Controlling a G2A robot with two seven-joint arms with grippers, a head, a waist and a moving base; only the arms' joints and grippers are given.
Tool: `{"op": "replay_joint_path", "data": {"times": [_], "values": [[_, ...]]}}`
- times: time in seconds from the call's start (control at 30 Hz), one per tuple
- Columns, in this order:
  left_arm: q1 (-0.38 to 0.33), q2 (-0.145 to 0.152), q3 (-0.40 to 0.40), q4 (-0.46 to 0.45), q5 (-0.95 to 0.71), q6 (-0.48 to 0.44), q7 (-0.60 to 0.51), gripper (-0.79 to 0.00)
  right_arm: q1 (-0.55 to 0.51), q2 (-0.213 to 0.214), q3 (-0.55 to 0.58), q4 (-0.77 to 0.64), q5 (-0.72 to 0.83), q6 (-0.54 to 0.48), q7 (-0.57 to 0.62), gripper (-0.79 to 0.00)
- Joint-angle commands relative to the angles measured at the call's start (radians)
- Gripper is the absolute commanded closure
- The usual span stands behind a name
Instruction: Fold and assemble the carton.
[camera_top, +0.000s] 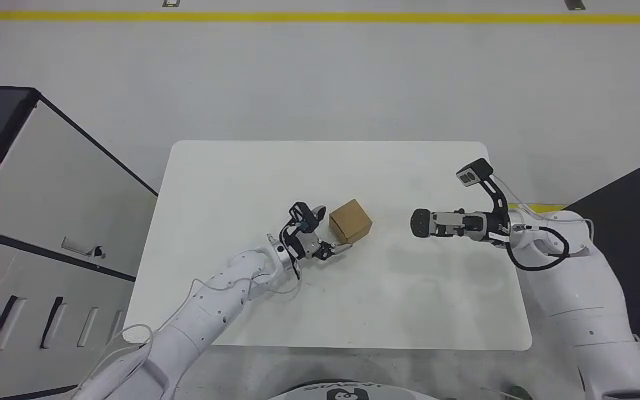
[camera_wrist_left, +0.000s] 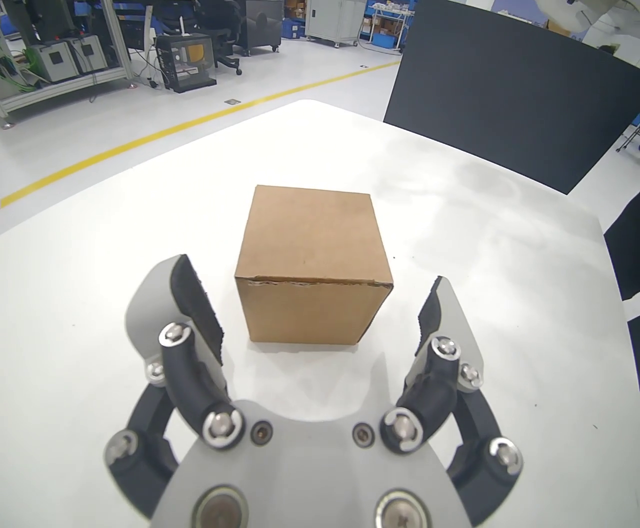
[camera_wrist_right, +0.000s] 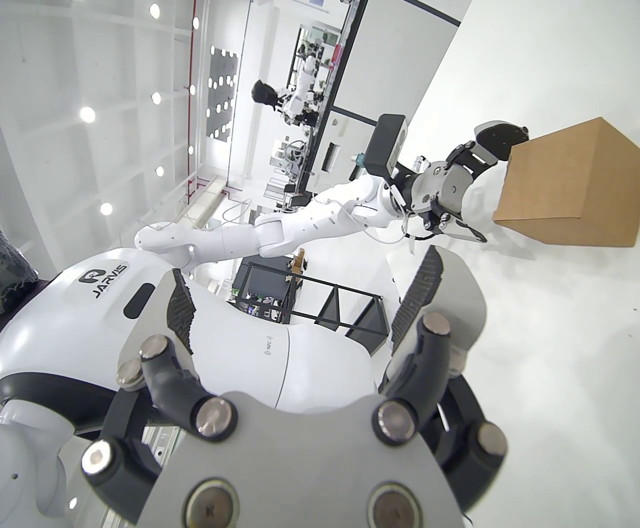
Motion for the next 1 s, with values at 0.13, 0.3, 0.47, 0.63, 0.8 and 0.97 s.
{"op": "replay_joint_path", "data": {"times": [0.13, 0.3, 0.47, 0.63, 0.8, 0.97], "values": [[0.012, -0.012, 0.004, 0.011, -0.01, 0.062, 0.002, -0.785, 0.0, 0.0, 0.0, 0.0, 0.0, 0.0, 0.0, -0.785], [0.005, -0.025, 0.012, 0.041, 0.003, 0.1, 0.041, -0.785, 0.0, 0.0, 0.0, 0.0, 0.0, 0.0, 0.0, -0.785], [-0.01, -0.039, 0.029, 0.069, 0.019, 0.095, 0.04, -0.785, 0.0, 0.0, 0.0, 0.0, 0.0, 0.0, 0.0, -0.785], [-0.022, -0.052, 0.039, 0.093, 0.018, 0.092, 0.049, -0.785, 0.0, 0.0, 0.0, 0.0, 0.0, 0.0, 0.0, -0.785], [-0.036, -0.064, 0.048, 0.111, 0.029, 0.102, 0.042, -0.785, 0.0, 0.0, 0.0, 0.0, 0.0, 0.0, 0.0, -0.785], [-0.044, -0.075, 0.055, 0.125, 0.027, 0.1, 0.022, -0.785, 0.0, 0.0, 0.0, 0.0, 0.0, 0.0, 0.0, -0.785]]}}
